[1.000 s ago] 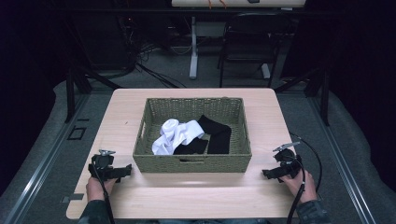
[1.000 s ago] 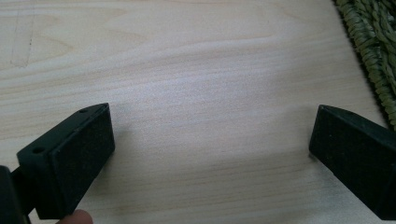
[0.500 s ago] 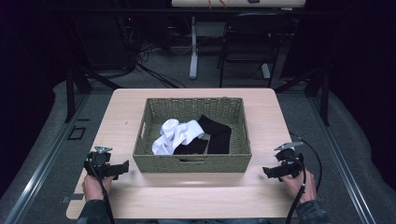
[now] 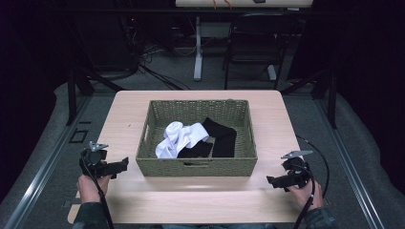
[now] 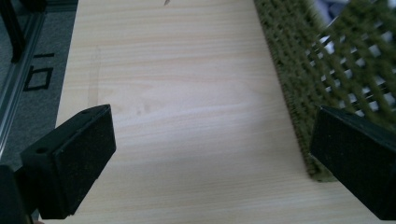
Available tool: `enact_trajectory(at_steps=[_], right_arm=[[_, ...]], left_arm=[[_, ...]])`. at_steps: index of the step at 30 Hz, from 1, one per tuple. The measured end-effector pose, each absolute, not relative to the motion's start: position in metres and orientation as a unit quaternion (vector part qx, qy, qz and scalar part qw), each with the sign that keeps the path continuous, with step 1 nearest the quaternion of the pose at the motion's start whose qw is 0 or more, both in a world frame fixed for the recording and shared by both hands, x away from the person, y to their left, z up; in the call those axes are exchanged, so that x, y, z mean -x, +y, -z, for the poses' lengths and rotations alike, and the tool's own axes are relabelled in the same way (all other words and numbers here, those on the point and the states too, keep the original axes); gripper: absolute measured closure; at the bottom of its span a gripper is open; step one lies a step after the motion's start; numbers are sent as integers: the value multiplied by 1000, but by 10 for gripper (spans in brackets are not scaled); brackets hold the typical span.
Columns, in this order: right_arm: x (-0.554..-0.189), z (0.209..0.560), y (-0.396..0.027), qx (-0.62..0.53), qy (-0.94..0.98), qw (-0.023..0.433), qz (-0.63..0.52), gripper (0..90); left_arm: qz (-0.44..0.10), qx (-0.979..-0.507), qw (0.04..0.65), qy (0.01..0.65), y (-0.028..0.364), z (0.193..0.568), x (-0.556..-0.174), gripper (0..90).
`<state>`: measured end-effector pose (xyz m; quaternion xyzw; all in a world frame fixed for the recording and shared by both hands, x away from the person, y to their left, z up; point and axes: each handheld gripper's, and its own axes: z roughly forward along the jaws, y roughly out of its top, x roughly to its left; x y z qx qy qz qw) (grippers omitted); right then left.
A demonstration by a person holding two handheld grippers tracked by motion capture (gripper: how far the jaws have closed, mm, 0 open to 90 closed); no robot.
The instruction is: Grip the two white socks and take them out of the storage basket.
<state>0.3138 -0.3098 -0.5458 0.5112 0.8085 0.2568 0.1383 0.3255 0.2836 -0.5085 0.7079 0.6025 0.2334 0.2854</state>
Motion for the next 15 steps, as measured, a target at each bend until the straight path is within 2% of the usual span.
enact_trajectory(at_steps=[9, 15], right_arm=[[-315, 548, -316, -512, 806, 135, -264, 0], [-316, 548, -316, -509, 808, 136, -263, 0]], left_arm=[[-228, -733, 305, 564, 272, 454, -341, 3], [-212, -766, 301, 527, 246, 425, -363, 3]])
